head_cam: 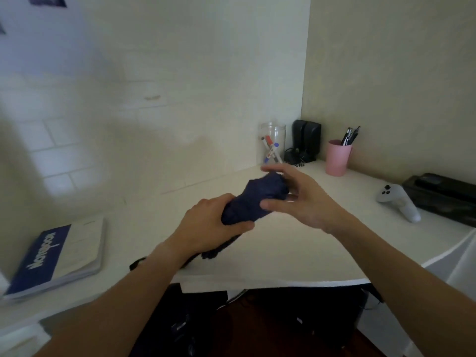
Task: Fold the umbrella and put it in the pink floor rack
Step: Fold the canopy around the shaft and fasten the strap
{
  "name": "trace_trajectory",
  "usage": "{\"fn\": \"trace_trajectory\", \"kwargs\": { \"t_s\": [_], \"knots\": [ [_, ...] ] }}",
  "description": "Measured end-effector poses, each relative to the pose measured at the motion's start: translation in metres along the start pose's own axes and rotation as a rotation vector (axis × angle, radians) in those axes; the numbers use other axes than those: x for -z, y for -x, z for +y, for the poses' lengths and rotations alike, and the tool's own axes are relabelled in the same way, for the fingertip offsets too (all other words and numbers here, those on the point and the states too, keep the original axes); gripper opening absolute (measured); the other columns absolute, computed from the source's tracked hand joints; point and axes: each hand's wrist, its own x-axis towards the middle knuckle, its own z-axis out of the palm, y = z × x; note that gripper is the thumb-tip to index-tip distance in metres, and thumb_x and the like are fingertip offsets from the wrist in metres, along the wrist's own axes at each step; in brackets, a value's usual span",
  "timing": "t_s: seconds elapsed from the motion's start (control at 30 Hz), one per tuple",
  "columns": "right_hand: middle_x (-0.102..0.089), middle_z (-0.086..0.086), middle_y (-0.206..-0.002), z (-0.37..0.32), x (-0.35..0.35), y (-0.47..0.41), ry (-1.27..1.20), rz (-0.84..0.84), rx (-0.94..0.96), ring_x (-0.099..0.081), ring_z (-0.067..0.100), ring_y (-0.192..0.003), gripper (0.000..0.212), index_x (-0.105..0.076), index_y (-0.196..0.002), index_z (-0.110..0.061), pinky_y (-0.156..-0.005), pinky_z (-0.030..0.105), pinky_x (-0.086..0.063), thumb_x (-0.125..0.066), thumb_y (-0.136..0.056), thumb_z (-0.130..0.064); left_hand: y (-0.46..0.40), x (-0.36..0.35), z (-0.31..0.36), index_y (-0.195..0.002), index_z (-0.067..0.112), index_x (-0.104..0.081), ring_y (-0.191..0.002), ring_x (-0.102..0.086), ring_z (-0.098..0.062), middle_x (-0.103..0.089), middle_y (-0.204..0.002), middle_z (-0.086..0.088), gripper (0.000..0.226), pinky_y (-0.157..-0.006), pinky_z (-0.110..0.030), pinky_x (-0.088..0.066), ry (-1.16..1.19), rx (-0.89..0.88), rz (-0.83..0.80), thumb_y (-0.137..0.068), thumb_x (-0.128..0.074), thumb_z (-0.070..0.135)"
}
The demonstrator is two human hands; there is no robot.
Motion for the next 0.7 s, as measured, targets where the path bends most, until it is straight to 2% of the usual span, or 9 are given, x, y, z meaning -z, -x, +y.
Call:
{"fn": "trace_trajectory", "kwargs": {
  "t_s": [0.07,0.13,0.2,0.3,0.4,0.47,0.53,0.6,0.7],
  "knots": [
    [-0.061,-0.01,-0.125,-0.012,-0.013,0.023,-0.131,0.237,-0.095,-0.066,-0.002,-0.1,0.078,-0.04,-0.142,-0.039,-0.08,0.018,-0.057,-0.082,-0.076,-0.044,0.005,-0.003,0.012,-0.103,0.03,-0.066,-0.084,-0.072,-0.013,-0.076,-0.093,0.01,0.045,-0.081,-0.045,-0.061,0.369,0.135,0.216,-0.077,-0.073,0.067],
    [-0.058,-0.016,-0.127,-0.016,-0.038,0.052,-0.121,0.17,-0.203,-0.065,-0.001,-0.101,0.096,-0.031,-0.142,-0.045,-0.084,0.02,-0.053,-0.084,-0.062,-0.06,0.005,-0.004,0.033,-0.105,0.029,-0.069,-0.09,-0.075,-0.014,-0.078,-0.099,0.008,0.039,-0.088,-0.046,-0.061,0.782,0.271,0.341,-0.079,-0.079,0.056],
    [-0.059,-0.02,-0.121,-0.019,-0.07,0.066,-0.02,0.016,-0.341,-0.065,0.001,-0.099,0.097,-0.025,-0.137,-0.043,-0.083,0.015,-0.05,-0.086,-0.063,-0.055,-0.001,0.003,0.053,-0.109,0.025,-0.071,-0.093,-0.076,-0.017,-0.079,-0.103,0.003,0.034,-0.086,-0.042,-0.062,1.053,0.334,0.413,-0.083,-0.078,0.046],
    [-0.061,-0.022,-0.095,-0.008,-0.095,0.069,0.056,0.084,-0.369,-0.066,0.01,-0.09,0.065,-0.032,-0.124,-0.034,-0.07,0.008,-0.046,-0.079,-0.08,-0.039,-0.001,0.011,0.071,-0.106,0.017,-0.072,-0.087,-0.077,-0.021,-0.08,-0.098,-0.003,0.03,-0.07,-0.034,-0.061,1.193,0.377,0.384,-0.084,-0.078,0.037],
    [-0.071,-0.015,-0.089,-0.001,-0.094,0.074,-0.303,0.233,-0.389,-0.068,0.012,-0.087,0.054,-0.056,-0.119,-0.031,-0.083,0.017,-0.052,-0.084,-0.076,-0.016,0.003,0.031,0.074,-0.106,0.011,-0.074,-0.092,-0.076,-0.023,-0.08,-0.101,-0.005,0.032,-0.075,-0.033,-0.059,1.256,0.333,0.305,-0.083,-0.08,0.033],
    [-0.077,-0.011,-0.085,-0.007,-0.085,0.086,-0.468,0.102,-0.361,-0.07,0.01,-0.082,0.056,-0.065,-0.114,-0.038,-0.079,0.016,-0.049,-0.092,-0.066,-0.027,0.001,0.05,0.072,-0.107,0.009,-0.074,-0.101,-0.076,-0.025,-0.079,-0.108,-0.008,0.032,-0.09,-0.039,-0.057,1.459,0.279,0.226,-0.083,-0.079,0.029],
    [-0.077,-0.012,-0.088,-0.015,-0.08,0.094,-0.48,0.002,-0.341,-0.07,0.009,-0.081,0.075,-0.067,-0.117,-0.039,-0.08,0.019,-0.047,-0.094,-0.049,-0.052,-0.003,0.063,0.075,-0.093,0.01,-0.071,-0.086,-0.073,-0.024,-0.075,-0.095,-0.006,0.018,-0.085,-0.037,-0.057,1.657,0.261,0.183,-0.082,-0.08,0.022],
    [-0.074,-0.019,-0.101,-0.021,-0.084,0.094,-0.199,0.1,-0.284,-0.07,0.0,-0.082,0.095,-0.049,-0.135,-0.038,-0.077,0.011,-0.048,-0.087,-0.051,-0.062,-0.007,0.061,0.078,-0.083,0.012,-0.064,-0.068,-0.064,-0.021,-0.063,-0.078,-0.005,0.019,-0.071,-0.033,-0.056,1.678,0.334,0.269,-0.08,-0.083,0.017],
    [-0.045,-0.023,-0.133,-0.042,-0.089,0.093,0.366,0.415,-0.083,-0.062,-0.005,-0.085,0.125,-0.016,-0.154,-0.036,-0.06,0.007,-0.047,-0.068,-0.051,-0.086,-0.005,0.05,0.085,-0.081,0.011,-0.062,-0.059,-0.061,-0.02,-0.059,-0.067,-0.005,0.023,-0.063,-0.031,-0.056,1.633,0.434,0.435,-0.079,-0.084,0.015]
  ]
}}
